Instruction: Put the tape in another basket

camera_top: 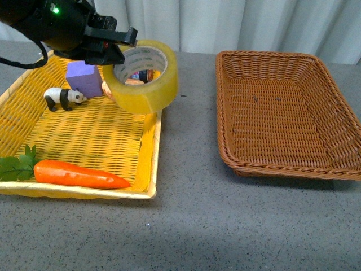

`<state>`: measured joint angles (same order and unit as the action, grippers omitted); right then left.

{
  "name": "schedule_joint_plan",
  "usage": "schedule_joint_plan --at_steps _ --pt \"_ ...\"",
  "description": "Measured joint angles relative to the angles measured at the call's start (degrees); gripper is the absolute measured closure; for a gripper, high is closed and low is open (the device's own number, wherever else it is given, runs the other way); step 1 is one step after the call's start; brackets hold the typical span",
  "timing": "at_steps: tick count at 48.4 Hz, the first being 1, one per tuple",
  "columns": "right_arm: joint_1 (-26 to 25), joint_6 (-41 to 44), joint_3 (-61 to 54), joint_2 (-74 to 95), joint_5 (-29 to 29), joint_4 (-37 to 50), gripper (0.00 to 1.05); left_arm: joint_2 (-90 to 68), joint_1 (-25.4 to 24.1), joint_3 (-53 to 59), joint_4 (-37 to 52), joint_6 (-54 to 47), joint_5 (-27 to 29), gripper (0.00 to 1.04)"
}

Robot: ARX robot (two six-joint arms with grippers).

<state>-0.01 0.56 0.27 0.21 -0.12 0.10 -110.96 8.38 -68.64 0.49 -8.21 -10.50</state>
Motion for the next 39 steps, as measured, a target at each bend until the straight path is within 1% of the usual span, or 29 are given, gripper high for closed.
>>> schedule_joint_plan --at_steps 13,17,25,31,39 --pt "0.00 0.00 0.00 0.00 0.02 -0.02 0.09 -3.10 3.23 -6.56 -2.10 -0.79 -0.35 0.90" --pt "0.00 0.00 0.00 0.00 0.02 0.00 0.09 -3.48 4.00 -7.41 -2.71 -0.81 -1.40 0.90" --pt "0.00 0.00 0.00 0.00 0.02 0.00 0.09 -3.43 4.09 -7.89 -4.04 -1.18 -2.69 0.90" --pt "0.00 0.00 0.00 0.00 0.02 0.00 0.09 -2.19 4.42 -8.24 -5.95 -3.76 -4.28 0.90" --pt "0.00 0.00 0.00 0.00 0.02 -0.02 0.09 -0.72 6.19 -9.46 -7.61 -7.56 -6.16 0.90"
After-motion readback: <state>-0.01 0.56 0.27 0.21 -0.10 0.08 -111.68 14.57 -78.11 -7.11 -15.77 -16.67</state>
